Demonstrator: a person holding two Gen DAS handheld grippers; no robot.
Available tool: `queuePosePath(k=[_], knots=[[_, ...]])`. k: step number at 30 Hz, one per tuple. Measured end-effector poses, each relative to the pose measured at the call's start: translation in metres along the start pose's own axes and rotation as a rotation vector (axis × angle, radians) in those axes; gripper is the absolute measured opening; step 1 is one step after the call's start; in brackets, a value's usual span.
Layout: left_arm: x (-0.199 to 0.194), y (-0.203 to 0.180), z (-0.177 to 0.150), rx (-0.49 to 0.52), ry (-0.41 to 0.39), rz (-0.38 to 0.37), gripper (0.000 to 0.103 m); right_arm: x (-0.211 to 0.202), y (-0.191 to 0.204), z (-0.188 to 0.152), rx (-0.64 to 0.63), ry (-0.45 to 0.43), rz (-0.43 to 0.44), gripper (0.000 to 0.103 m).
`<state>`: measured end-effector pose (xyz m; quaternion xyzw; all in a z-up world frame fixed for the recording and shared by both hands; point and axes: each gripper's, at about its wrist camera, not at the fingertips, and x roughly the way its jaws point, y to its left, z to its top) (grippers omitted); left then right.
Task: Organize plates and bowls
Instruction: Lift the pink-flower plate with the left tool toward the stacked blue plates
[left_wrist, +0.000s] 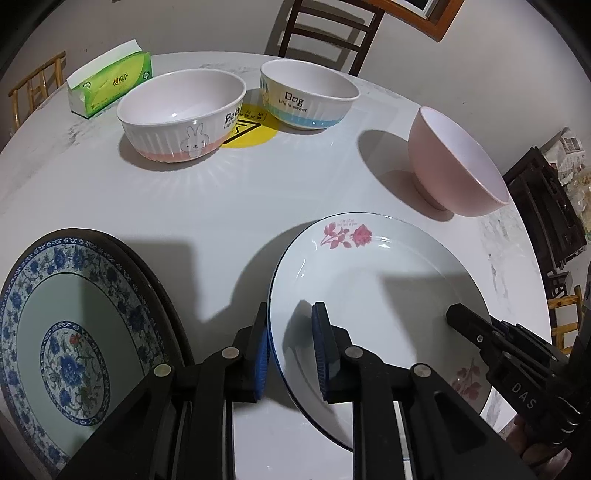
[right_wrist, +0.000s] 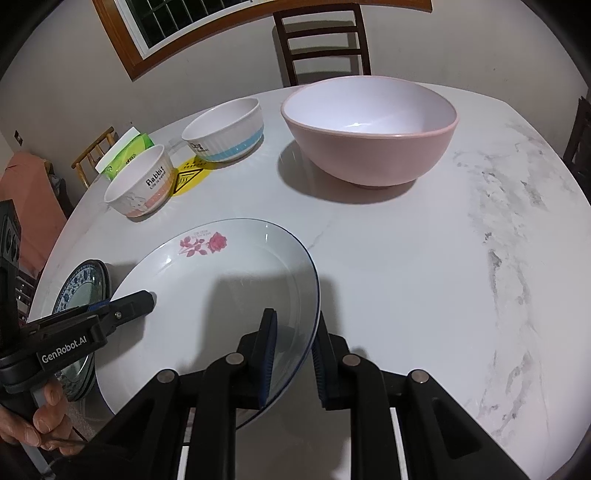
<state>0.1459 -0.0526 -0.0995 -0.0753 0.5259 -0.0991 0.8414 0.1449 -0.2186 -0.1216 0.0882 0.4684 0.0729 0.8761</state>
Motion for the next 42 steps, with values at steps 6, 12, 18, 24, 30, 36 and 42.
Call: queuePosePath(k=[6,12,18,24,30,36,42], knots=[[-0.013,-0.001,-0.005,0.002,-0.019,-0.003,0.017,-0.007,0.002,0.0,0.002,-0.019,0.004,0.018],[-0.019,0.001,-0.008,-0.005,-0.029,-0.007,0.017,-0.014,0.003,-0.003,0.0,-0.031,0.01,0.018],[-0.035,0.007,-0.01,-0.009,-0.052,-0.012,0.016,-0.023,0.01,-0.001,-0.011,-0.048,0.021,0.017],[-0.053,0.017,-0.013,-0.025,-0.079,-0.007,0.016,-0.03,0.027,0.001,-0.037,-0.063,0.036,0.017],[-0.07,0.034,-0.019,-0.052,-0.101,0.006,0.016,-0.034,0.049,0.0,-0.071,-0.071,0.059,0.017],[-0.087,0.059,-0.026,-0.09,-0.122,0.028,0.015,-0.034,0.078,-0.002,-0.119,-0.063,0.097,0.017],[-0.105,0.089,-0.037,-0.15,-0.147,0.055,0.015,-0.03,0.109,0.0,-0.169,-0.052,0.13,0.017]])
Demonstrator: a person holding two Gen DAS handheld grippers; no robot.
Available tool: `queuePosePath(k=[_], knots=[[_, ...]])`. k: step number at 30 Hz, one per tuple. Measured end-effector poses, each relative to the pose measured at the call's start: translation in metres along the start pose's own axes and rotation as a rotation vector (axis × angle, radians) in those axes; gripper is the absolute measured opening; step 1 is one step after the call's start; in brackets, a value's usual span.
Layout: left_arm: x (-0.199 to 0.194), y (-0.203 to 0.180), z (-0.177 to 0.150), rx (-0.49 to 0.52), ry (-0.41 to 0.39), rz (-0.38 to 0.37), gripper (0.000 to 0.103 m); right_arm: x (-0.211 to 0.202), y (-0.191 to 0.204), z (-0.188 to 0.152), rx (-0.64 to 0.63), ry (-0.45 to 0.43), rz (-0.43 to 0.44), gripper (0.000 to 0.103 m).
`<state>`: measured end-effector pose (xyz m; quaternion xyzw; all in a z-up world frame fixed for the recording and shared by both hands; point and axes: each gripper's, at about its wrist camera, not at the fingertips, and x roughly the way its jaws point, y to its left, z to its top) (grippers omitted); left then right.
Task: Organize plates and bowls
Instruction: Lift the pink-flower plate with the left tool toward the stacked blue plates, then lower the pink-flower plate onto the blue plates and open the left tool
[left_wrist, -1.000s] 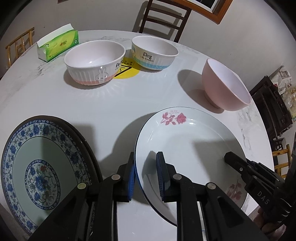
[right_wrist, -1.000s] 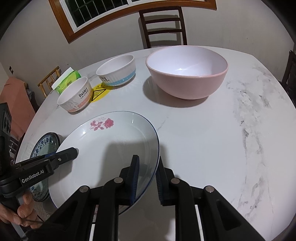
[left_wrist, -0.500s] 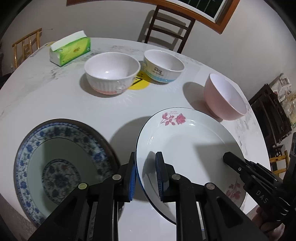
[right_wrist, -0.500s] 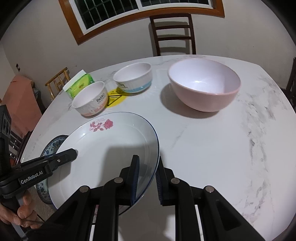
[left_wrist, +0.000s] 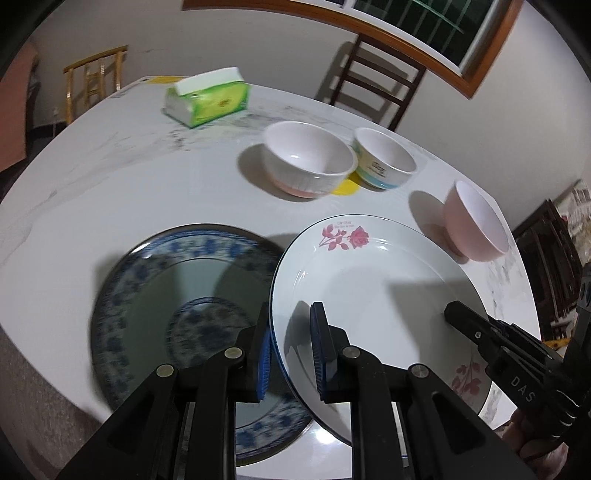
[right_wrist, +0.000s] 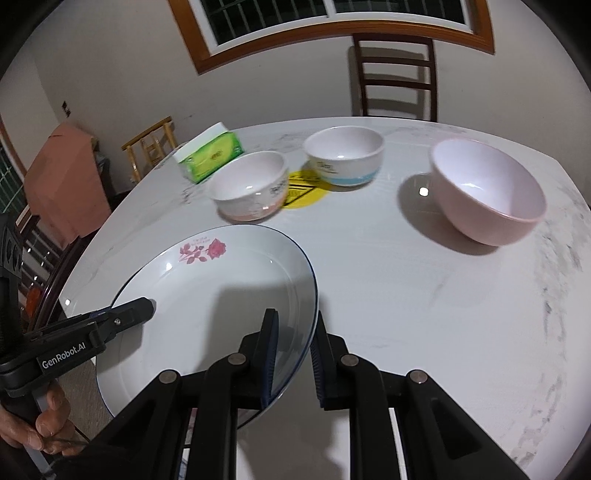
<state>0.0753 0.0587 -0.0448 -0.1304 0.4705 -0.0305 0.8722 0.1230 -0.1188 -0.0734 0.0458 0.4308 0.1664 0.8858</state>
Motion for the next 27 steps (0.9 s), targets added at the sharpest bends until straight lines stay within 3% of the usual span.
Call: queuePosePath(k=[14,27], knots=[[-0.012,0.066,-0.01,-0.106,-0.003,0.058,0.015,0.034,0.057,-0.005,-0.072,0.057,0.062,0.017],[-0.001,0.1,-0.012,-0.167,0.025,0.086,0.016,0.062,0.077,-0.005,-0.092,0.098,0.081,0.017]])
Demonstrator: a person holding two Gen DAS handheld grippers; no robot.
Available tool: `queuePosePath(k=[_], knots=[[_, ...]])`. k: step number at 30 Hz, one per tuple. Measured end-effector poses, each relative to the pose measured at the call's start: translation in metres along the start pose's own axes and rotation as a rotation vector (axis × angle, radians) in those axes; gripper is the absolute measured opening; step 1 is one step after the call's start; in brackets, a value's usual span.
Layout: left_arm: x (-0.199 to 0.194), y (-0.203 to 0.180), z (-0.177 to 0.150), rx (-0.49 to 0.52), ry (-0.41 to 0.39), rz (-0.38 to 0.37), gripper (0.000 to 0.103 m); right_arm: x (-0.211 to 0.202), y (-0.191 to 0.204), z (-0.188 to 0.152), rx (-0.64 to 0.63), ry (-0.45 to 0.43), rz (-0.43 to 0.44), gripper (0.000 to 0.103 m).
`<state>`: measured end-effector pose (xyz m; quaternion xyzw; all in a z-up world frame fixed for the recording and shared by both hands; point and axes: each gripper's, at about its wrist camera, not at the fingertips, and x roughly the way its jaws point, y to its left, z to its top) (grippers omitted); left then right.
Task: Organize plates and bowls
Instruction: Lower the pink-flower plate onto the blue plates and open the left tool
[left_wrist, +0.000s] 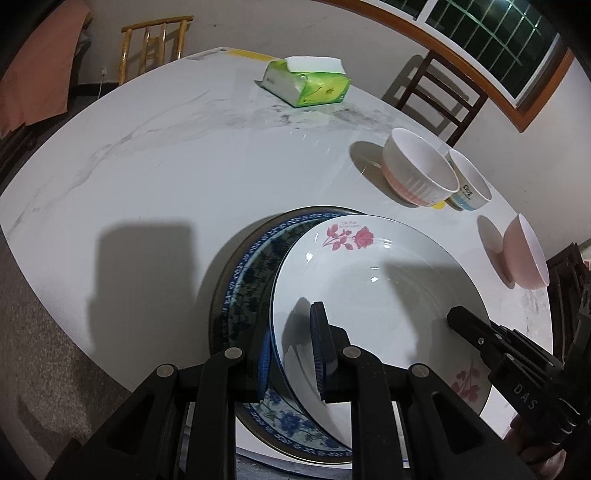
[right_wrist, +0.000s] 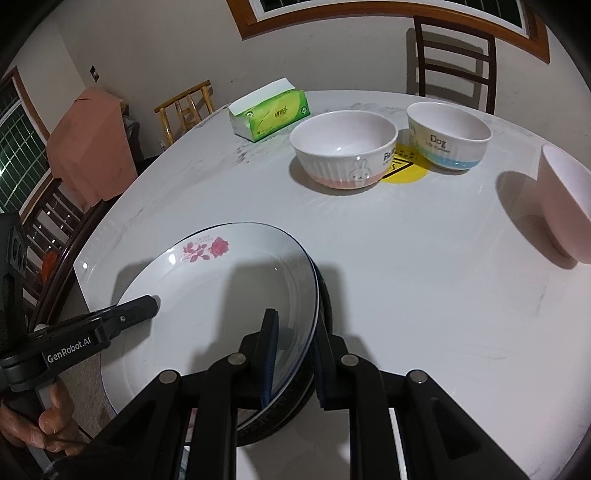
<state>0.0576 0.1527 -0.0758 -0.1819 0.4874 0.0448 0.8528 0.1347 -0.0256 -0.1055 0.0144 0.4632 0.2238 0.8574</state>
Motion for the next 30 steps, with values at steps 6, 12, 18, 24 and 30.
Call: queuePosePath(k=[6,12,18,24,30], knots=[[0.006,0.009,-0.001,-0.017,0.016,0.004,0.016,0.007,0.001,-0.005,-0.001,0.014,0.0,0.017],[0.008,0.014,-0.002,-0.033,0.019,0.005,0.015,0.011,0.003,-0.006,-0.01,0.017,0.005,0.017],[0.007,0.015,-0.001,-0.033,0.017,0.009,0.015,0.013,0.005,-0.006,-0.006,0.018,-0.002,0.02],[0.007,0.016,0.0,-0.04,0.019,0.001,0.019,0.013,0.006,-0.007,0.003,0.019,-0.01,0.02],[0.006,0.017,0.0,-0.044,0.018,-0.001,0.02,0.013,0.008,-0.007,0.004,0.026,-0.023,0.02]])
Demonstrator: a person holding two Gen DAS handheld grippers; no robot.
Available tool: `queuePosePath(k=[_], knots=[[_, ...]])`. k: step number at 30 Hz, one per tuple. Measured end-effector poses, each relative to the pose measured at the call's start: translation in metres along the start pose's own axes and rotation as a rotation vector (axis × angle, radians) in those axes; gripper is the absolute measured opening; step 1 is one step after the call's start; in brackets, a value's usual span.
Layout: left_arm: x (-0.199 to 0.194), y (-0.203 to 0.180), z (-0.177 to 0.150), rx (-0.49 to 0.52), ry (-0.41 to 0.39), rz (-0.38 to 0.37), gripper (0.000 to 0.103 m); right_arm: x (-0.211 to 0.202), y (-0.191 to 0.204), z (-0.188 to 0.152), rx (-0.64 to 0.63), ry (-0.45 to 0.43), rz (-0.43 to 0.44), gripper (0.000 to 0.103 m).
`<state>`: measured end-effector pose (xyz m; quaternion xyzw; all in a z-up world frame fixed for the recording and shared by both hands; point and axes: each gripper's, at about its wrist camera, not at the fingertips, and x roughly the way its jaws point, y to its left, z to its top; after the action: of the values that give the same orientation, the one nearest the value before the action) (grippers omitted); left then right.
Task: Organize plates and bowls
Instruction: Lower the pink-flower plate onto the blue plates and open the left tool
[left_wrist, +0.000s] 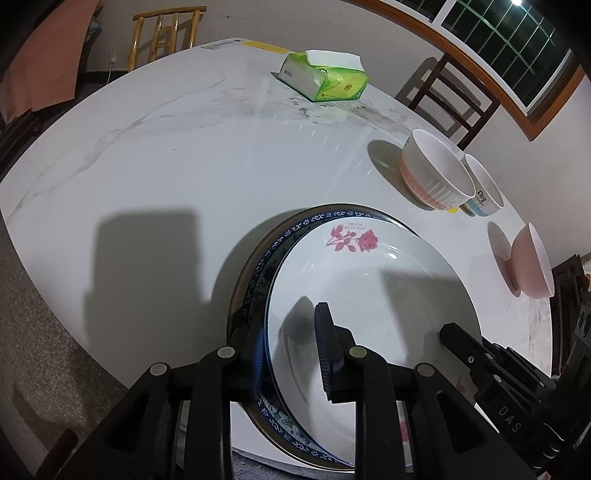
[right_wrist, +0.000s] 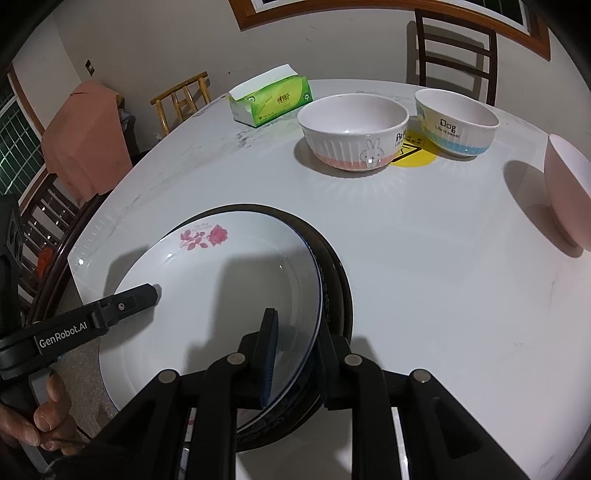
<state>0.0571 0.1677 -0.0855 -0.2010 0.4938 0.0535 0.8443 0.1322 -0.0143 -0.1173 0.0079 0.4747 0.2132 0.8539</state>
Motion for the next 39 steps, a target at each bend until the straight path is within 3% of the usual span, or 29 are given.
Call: queuePosePath(k=[9,11,13,22,29,39], knots=[[-0.001,-0.001,-0.001,-0.003,0.002,-0.011,0.029,0.0,0.002,0.001,0.002,0.04,-0.009,0.021],[-0.001,-0.001,-0.002,-0.002,0.0,-0.012,0.029,0.0,0.006,0.003,-0.022,0.06,-0.001,0.032],[-0.002,-0.001,-0.002,-0.007,0.0,-0.016,0.029,0.001,0.011,0.004,-0.039,0.072,-0.015,0.036],[-0.005,0.002,-0.004,-0.016,-0.007,-0.025,0.029,0.005,0.026,0.004,-0.096,0.094,-0.077,0.039],[-0.009,0.002,-0.007,-0.018,-0.024,-0.026,0.036,0.012,0.039,0.008,-0.158,0.142,-0.143,0.042],[-0.011,0.003,-0.008,-0.017,-0.026,-0.029,0.037,0.01,0.04,0.007,-0.155,0.134,-0.151,0.043]])
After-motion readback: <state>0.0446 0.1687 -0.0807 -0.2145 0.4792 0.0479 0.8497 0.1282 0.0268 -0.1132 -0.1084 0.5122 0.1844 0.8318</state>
